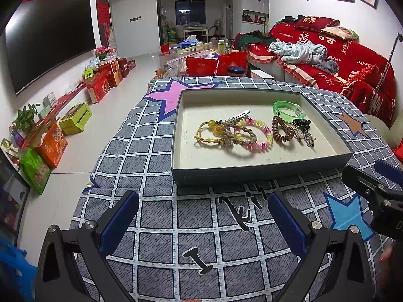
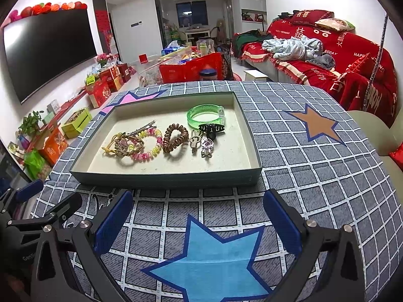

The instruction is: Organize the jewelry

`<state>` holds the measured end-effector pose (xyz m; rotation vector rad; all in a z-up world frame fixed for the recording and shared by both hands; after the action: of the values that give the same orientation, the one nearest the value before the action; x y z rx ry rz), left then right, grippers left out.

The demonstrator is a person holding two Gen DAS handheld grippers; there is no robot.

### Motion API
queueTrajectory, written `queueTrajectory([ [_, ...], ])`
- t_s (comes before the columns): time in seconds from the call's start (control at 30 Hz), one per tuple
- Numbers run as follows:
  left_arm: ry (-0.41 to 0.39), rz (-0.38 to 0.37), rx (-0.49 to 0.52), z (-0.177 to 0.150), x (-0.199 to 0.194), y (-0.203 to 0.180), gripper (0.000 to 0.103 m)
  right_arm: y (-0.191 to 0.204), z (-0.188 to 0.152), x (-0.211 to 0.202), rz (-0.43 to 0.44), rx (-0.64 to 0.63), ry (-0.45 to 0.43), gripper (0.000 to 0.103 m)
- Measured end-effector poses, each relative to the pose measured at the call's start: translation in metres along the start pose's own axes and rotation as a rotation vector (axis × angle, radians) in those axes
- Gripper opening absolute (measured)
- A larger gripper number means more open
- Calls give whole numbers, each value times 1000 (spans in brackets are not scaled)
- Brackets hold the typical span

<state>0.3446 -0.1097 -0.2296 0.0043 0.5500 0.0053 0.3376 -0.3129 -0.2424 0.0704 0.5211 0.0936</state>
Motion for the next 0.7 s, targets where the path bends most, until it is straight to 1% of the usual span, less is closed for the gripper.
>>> queueTrajectory([
  [0.7,7,-3,6,-2,2,-3,103,0,0,0,-1,-2,2,103],
])
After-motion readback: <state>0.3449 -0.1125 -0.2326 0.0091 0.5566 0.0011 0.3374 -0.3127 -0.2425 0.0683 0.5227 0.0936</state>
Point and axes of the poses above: each gripper's, at about its wrist camera, not at the fingertips, and x roughly the way its jaws point, y to its left, z to its top, the point moved 10 cm from there along x, roughly the way its jaws point, and after that the axes turned 13 degrees about -y, right-handed, at the moved point
